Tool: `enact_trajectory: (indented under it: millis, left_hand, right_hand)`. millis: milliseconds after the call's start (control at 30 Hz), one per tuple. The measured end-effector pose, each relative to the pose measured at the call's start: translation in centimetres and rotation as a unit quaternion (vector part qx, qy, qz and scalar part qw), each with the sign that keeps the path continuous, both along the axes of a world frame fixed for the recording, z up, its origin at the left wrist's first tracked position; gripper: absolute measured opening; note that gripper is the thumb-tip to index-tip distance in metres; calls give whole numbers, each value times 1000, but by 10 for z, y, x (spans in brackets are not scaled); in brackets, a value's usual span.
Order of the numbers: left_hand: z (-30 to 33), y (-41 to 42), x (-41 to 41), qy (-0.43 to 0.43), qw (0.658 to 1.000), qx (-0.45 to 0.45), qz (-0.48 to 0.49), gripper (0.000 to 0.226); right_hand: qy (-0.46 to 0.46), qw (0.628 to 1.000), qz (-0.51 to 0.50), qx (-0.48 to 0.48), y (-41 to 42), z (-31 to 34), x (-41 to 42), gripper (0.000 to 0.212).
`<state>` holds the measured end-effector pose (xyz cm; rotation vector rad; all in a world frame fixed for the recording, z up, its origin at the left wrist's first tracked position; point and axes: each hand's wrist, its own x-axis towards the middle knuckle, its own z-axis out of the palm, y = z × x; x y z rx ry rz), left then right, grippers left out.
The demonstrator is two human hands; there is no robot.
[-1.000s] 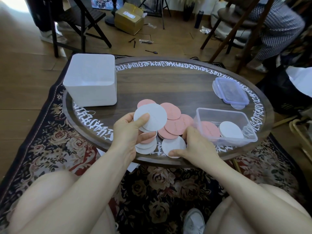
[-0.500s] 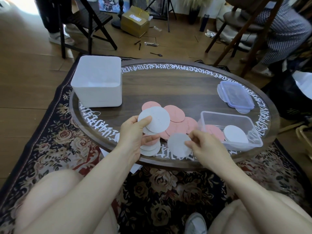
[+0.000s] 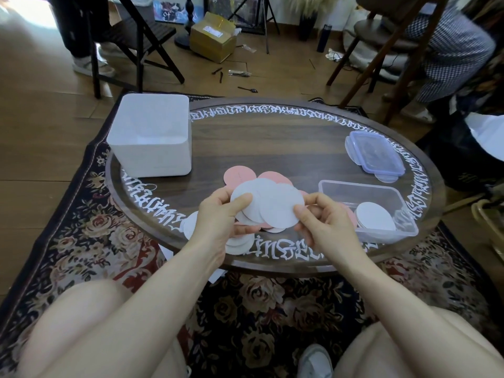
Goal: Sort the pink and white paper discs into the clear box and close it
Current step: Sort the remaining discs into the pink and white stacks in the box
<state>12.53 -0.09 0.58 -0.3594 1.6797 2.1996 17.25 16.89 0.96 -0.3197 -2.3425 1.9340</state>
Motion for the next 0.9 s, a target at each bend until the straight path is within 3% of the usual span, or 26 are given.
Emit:
enact_trajectory:
  millis: [267, 400, 500, 567, 633, 667, 700, 800, 900]
  left_hand:
    - [1, 4, 4, 84, 990, -49, -102, 19]
    - [-1, 3, 6, 134, 978, -96, -127, 13]
    - [-2, 4, 7, 171, 965, -134, -146, 19]
    - [-6, 5, 10, 245, 920, -264, -154, 14]
    - [-8, 5, 14, 380, 795, -450, -144, 5]
    - [-11, 4, 16, 425, 754, -479, -143, 8]
    - [-12, 4, 18, 432, 750, -477, -156, 8]
    - [-18, 5, 18, 401, 787, -424, -200, 10]
    - [-24, 6, 18, 386, 791, -420, -222, 9]
  right_hand:
    - [-13, 999, 28, 34, 1, -4, 1, 10]
    - [-2, 982, 93, 162, 13, -9, 0, 13]
    - [-4, 981, 137, 137, 20, -11, 2, 6]
    - [3, 977, 159, 144, 22, -14, 4, 6]
    - [3, 966, 166, 199, 25, -18, 6, 13]
    - [4, 958, 164, 233, 25, -20, 6, 14]
    - [9, 951, 162, 264, 26, -21, 7, 14]
    - [31, 933, 156, 322, 27, -23, 8, 11]
    - [19, 921, 166, 352, 26, -26, 9, 10]
